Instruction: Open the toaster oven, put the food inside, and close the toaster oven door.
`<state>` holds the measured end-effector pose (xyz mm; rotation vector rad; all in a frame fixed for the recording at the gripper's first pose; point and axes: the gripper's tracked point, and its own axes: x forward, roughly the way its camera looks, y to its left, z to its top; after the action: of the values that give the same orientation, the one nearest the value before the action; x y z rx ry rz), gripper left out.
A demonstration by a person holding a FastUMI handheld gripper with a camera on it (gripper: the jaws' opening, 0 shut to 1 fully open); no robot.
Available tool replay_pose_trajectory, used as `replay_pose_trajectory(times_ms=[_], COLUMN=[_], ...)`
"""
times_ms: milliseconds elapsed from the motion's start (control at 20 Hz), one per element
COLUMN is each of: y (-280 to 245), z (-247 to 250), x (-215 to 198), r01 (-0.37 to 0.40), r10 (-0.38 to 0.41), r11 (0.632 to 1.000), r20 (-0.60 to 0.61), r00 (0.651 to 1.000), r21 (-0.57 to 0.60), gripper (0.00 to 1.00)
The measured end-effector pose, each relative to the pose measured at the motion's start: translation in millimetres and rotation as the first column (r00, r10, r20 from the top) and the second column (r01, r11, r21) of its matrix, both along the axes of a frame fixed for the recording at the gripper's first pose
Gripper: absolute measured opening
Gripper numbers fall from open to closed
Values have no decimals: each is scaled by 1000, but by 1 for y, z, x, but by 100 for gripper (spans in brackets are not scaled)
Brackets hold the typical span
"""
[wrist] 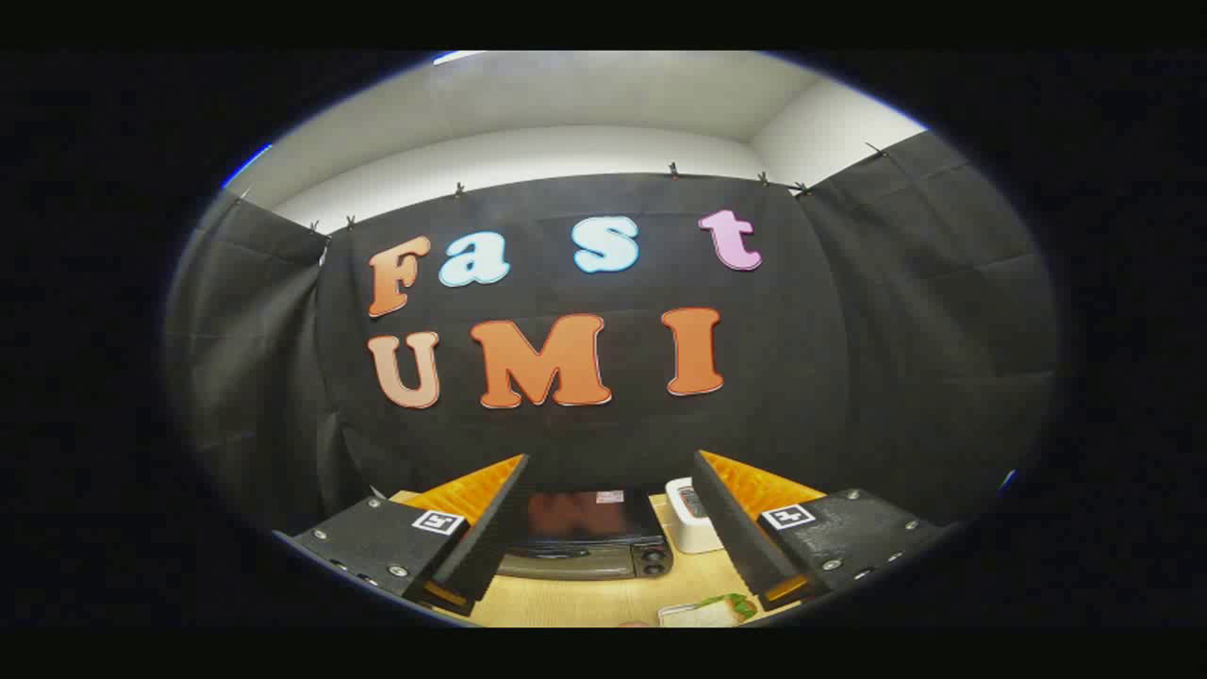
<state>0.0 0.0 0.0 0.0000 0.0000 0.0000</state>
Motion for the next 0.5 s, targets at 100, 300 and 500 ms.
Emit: replay_pose_trajectory(times_ms=[100,300,500], y=[0,1,4], z=[-2,-3,-7], x=[2,2,3], r01=[1,1,-4], r10=[-1,-1,4], r11=[1000,1000,1000], r20=[-5,-4,-11], r00=[1000,1000,1000], r21=[0,-6,-6], gripper=[99,99,99])
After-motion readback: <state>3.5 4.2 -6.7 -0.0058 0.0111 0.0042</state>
